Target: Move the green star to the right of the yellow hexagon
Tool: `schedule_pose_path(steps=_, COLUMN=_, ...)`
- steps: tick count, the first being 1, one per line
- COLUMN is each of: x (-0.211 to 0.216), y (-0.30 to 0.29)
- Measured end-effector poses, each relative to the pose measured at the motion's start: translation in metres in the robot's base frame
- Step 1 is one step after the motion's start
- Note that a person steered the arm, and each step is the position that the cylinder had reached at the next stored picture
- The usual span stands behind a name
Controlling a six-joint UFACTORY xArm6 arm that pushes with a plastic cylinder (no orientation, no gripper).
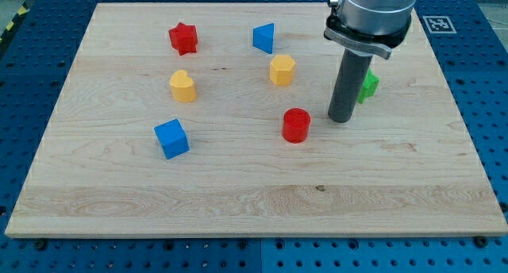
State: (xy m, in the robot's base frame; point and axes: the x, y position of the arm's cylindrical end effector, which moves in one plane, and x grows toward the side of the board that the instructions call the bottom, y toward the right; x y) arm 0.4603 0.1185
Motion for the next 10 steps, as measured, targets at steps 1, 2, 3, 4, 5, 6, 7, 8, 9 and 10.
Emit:
schedule_pose_path(steps=1, x=0.009, y=0.000)
schedule_pose_path(steps=2, x=-0.002, y=0.012)
schedule_pose_path(steps=3, x=-0.038, y=0.054)
schedule_pose_path(steps=4, x=-0.044, y=0.061)
schedule_pose_path(steps=5, x=-0.030, y=0.034)
schedule_pose_path(steps=6, x=-0.034, y=0.024)
schedule_pose_path(steps=7, x=-0.047, y=0.024)
schedule_pose_path(steps=8, x=-0.047, y=0.029)
schedule_pose_path(steps=9, x=-0.047, y=0.038)
schedule_pose_path(steps=10, x=-0.048, y=0.042)
